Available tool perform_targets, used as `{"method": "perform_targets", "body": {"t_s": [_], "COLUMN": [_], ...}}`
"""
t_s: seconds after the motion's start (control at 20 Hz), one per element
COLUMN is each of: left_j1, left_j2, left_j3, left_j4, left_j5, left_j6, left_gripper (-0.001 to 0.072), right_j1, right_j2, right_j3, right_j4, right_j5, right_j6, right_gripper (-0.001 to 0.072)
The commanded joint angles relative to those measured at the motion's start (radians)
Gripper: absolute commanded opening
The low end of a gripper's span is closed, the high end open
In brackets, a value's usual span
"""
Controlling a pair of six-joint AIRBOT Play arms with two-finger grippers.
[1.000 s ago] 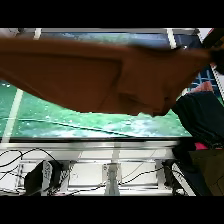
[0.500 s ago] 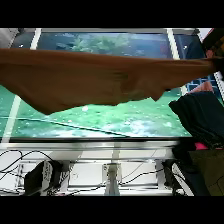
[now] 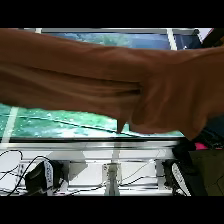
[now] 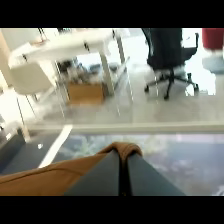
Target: Fold the clothes and pants, and hang the long-sleeved shirts on hangers.
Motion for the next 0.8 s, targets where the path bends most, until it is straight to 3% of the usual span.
{"method": "perform_targets", "body": {"t_s": [0.0,0.2,0.4,0.6,0.75], "left_j1": [0.0,-0.016,-0.156,-0.357,-0.425], "left_j2": [-0.068,-0.303,-0.6,-0.908,-1.086], "left_j3": [0.002,0.001,0.001,0.002,0.002], "left_j4": [-0.05,-0.151,-0.125,-0.004,0.021], "left_j5": [-0.077,-0.347,-0.45,-0.292,-0.12], "left_j6": [-0.049,-0.048,-0.033,0.063,0.064], "left_gripper": [0.0015,0.0015,0.0015,0.0014,0.0015], "right_j1": [0.0,0.0,0.001,0.001,0.001], "right_j2": [-0.108,-0.37,-0.659,-0.887,-1.004], "right_j3": [0.018,0.018,0.018,0.018,0.018], "right_j4": [-0.014,-0.008,0.032,0.072,0.094], "right_j5": [-0.039,0.058,0.154,0.038,-0.083], "right_j6": [0.014,-0.009,-0.011,-0.009,-0.009], "right_gripper": [0.0013,0.0014,0.0014,0.0014,0.0014]}}
